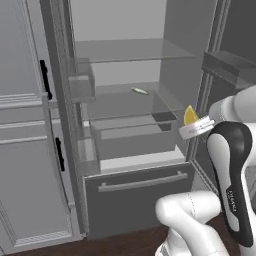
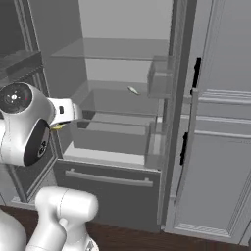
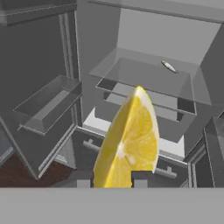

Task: Grab a lemon wedge from the fridge and one ice cube from the ice bowl, and put them in the glass of lemonade.

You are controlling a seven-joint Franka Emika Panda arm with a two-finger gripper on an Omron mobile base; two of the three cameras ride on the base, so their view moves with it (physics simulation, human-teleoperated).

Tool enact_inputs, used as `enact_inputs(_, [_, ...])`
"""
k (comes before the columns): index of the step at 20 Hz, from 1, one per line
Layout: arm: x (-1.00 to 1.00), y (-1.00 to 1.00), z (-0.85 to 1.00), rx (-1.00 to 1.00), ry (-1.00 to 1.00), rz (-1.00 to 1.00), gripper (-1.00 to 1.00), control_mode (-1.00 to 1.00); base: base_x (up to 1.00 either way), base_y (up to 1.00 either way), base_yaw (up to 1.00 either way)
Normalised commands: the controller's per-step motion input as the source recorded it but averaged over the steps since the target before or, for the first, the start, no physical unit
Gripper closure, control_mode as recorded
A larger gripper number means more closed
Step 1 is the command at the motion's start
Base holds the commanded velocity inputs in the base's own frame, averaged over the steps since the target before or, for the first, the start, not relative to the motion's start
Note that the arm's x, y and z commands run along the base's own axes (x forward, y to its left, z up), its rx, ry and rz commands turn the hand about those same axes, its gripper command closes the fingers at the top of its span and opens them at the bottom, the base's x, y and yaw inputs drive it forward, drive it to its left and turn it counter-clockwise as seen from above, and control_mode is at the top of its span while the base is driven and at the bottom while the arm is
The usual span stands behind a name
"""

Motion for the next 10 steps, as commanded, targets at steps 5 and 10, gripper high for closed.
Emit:
enact_inputs(5, [0.0,0.0,0.0,0.0,0.0,0.0,1.0,1.0,-1.0,0.0,0.0])
enact_inputs(10, [0.0,0.0,0.0,0.0,0.0,0.0,1.0,1.0,-0.28,0.25,0.22])
